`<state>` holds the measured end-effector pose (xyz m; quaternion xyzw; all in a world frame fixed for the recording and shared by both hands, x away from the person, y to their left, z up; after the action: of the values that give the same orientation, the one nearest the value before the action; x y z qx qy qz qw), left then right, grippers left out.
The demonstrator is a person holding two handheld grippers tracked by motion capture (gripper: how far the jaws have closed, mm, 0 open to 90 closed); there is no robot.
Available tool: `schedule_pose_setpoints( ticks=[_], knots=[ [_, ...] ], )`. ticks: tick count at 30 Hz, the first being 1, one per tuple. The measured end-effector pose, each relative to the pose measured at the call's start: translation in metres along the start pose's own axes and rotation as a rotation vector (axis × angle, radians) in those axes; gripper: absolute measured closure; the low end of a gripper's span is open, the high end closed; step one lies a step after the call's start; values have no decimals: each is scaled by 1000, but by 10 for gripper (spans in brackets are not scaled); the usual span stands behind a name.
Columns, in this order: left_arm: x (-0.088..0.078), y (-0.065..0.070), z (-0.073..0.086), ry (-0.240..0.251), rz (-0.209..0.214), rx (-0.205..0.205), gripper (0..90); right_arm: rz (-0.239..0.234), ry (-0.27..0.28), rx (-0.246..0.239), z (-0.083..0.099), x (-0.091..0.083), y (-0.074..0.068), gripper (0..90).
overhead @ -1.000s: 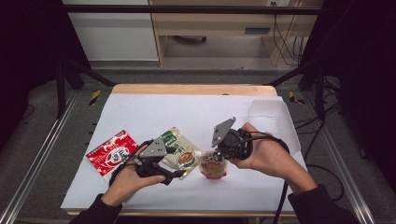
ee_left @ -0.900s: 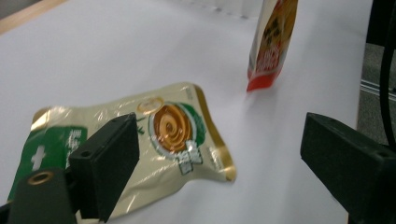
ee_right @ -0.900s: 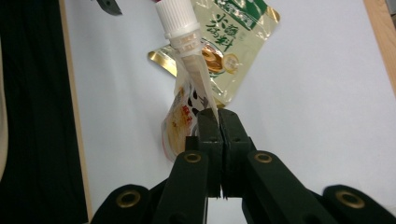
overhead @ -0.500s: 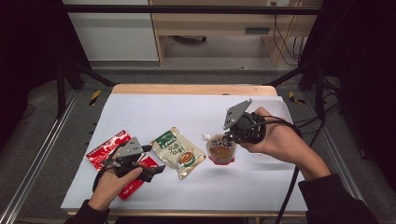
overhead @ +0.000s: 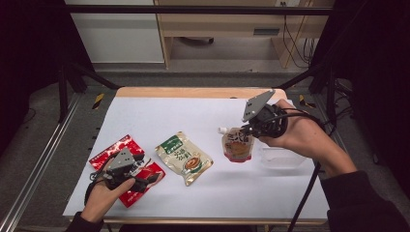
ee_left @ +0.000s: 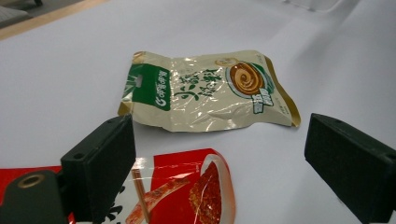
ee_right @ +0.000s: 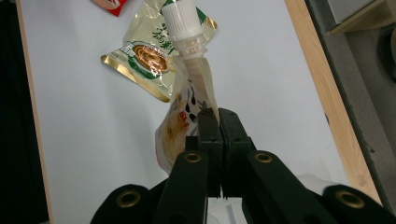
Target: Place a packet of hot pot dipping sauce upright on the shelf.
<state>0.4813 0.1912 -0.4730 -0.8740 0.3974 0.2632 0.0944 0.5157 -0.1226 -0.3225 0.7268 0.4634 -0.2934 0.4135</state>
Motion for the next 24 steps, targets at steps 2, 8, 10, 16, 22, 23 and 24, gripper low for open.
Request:
schedule_pose_setpoints(
  ticks=[2, 8, 10, 16, 22, 23, 24],
  knots=[
    [-1, -1, 1, 6, -5, -9, 87, 7, 19, 13, 2, -5, 3, 895],
    [-2, -5, 3, 9, -12, -20, 85, 35, 40, 26, 4, -21, 12, 896],
    [-2, -6, 4, 15, -19, -25, 85, 46, 41, 31, 6, -27, 15, 896],
    [-3, -6, 3, 27, -19, -28, 83, 68, 39, 41, 19, -40, 23, 895],
    [0, -6, 6, 18, -17, -34, 82, 87, 41, 69, 38, -45, 28, 896],
    [0, -6, 6, 17, -19, -34, 82, 92, 38, 74, 42, -46, 30, 896],
    [0, -6, 6, 17, -21, -34, 82, 98, 42, 85, 45, -47, 31, 896]
  ],
)
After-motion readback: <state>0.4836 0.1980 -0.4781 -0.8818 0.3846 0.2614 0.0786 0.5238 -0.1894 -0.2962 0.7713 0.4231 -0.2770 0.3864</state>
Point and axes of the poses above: each handheld gripper's, and its own axes: x roughly forward along the jaws, z roughly out of its underside, y roughly to its right, the point moved 9 cm from there along x, roughly forward along the jaws, and after that the axes turned 4 degrees about -x, right-handed, at the moved point
